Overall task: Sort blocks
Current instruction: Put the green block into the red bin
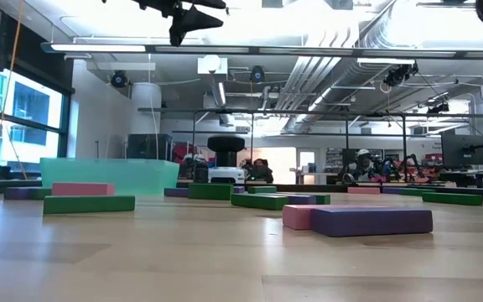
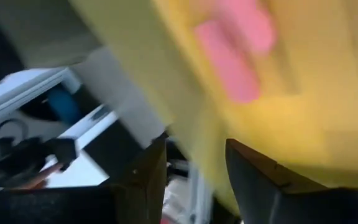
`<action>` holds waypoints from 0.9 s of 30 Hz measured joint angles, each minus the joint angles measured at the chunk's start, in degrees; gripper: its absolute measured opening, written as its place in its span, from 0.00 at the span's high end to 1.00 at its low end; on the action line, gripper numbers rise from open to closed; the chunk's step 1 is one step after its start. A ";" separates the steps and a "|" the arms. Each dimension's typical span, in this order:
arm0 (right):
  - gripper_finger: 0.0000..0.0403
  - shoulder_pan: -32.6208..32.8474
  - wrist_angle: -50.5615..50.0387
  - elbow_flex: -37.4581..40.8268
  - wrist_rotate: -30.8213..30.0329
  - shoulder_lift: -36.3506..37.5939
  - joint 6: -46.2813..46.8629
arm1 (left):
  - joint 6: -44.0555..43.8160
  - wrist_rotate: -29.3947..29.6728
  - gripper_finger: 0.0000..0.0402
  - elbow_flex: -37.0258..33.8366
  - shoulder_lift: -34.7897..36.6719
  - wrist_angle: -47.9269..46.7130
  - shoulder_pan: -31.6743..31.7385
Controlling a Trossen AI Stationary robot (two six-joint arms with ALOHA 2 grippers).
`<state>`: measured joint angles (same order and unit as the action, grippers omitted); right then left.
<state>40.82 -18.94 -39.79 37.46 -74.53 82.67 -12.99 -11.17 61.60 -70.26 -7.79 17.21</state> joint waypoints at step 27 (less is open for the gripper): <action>0.65 -73.83 -47.05 -12.81 -45.09 9.74 -46.88 | -2.09 -0.29 0.59 0.00 0.00 0.33 0.00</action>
<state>-33.01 -65.99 -52.60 -7.63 -64.78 35.79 -15.08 -11.46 61.60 -70.26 -7.46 17.21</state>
